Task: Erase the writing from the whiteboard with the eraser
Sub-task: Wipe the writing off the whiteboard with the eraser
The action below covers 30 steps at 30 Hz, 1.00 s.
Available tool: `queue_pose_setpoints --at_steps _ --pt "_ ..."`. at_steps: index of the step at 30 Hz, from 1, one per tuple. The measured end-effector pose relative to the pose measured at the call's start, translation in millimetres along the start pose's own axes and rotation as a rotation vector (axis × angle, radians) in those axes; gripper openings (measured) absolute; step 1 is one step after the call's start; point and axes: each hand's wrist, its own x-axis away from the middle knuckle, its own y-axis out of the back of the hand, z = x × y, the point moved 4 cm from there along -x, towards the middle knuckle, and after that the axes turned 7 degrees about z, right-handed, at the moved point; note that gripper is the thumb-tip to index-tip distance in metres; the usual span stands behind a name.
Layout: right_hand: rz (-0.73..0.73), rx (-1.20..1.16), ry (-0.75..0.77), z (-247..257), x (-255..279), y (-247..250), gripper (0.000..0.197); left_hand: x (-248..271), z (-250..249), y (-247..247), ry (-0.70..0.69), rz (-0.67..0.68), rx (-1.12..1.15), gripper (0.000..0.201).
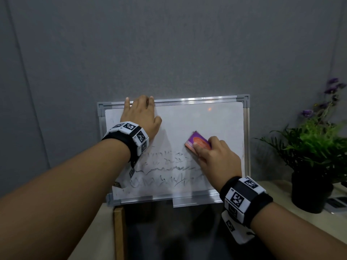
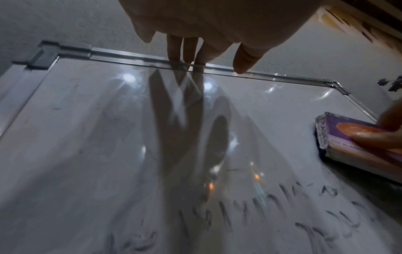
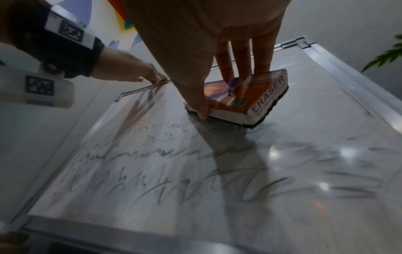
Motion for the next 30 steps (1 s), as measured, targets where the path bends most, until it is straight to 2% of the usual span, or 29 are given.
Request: queue_pose_setpoints --at_steps 5,9,17,23,30 --pt "0.028 0.025 -0.005 -12.9 13.7 -3.6 0.028 2.3 -0.2 0.1 -0.005 -0.009 0.014 0.065" --pt "-0.004 0.030 -0.045 -29.2 10.5 6.6 0.026 5.8 -0.8 -3.2 -0.008 -0.015 0.010 0.070" --pt "0.056 0.042 -0.012 -25.1 19.2 -6.1 0.032 5.3 -1.8 -4.4 0.003 -0.020 0.005 0.071" --pt "0.050 0.028 -0.091 -44.3 20.3 3.1 0.033 4.3 -2.6 -3.8 0.001 -0.019 0.004 0.072" --pt "0.059 0.020 -0.013 -28.9 26.2 -4.8 0.028 4.6 -3.9 -2.8 0.020 -0.007 0.001 0.072"
